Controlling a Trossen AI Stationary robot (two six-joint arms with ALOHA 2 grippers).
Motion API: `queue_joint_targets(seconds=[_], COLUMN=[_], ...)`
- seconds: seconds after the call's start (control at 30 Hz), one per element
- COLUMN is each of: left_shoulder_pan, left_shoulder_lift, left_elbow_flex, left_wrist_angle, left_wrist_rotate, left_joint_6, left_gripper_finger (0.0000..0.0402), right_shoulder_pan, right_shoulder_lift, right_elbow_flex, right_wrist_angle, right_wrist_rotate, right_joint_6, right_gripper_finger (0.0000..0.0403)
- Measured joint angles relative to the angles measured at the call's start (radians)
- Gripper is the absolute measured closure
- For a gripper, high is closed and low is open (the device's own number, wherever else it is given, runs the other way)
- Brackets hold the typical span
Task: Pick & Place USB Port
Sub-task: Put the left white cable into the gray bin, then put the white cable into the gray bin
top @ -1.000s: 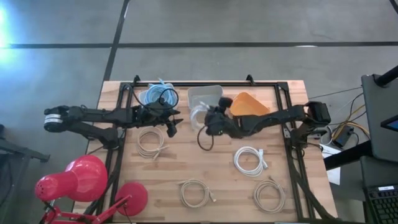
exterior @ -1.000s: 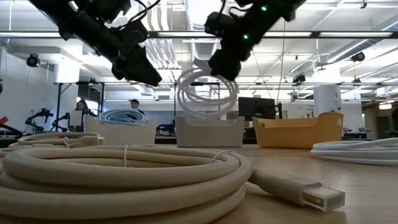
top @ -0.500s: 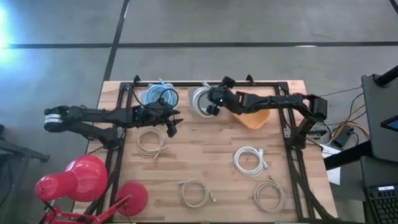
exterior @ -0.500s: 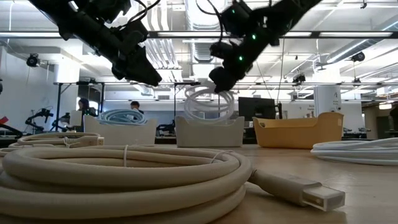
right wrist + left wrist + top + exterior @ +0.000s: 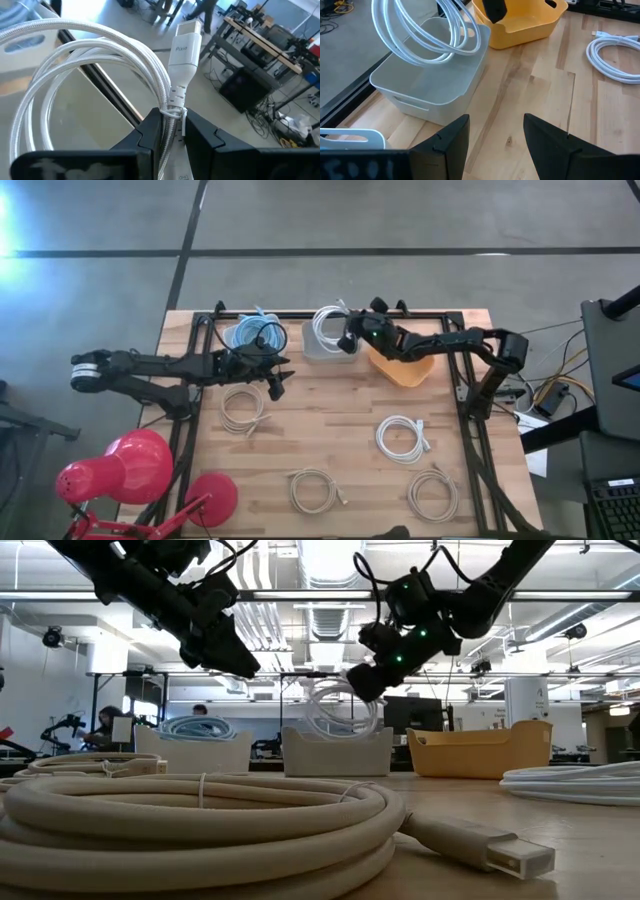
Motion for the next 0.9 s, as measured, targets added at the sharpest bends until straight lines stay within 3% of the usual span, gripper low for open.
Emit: queue_joint_targets(seconds=[0.7,0.9], left_shoulder_pan=[0.0,0.0], left_shoulder_lift=[0.0,0.0], left_elbow_flex=[0.0,0.0], left_wrist_angle=[0.0,0.0], left_wrist_rotate=[0.0,0.0], left_joint_6=[-0.001,-0.003], left_gripper_finger=[0.0206,0.0207], right_shoulder_pan=[-0.017,0.025], right_shoulder_lift=[0.0,0.0], right_elbow_flex=[-0.018,-0.018], right_wrist_angle=[0.002,-0.005], right_wrist_rotate=[-0.001,-0.147], right_joint_6=[0.058,0.044], right_gripper_finger=[0.0251,0.0247])
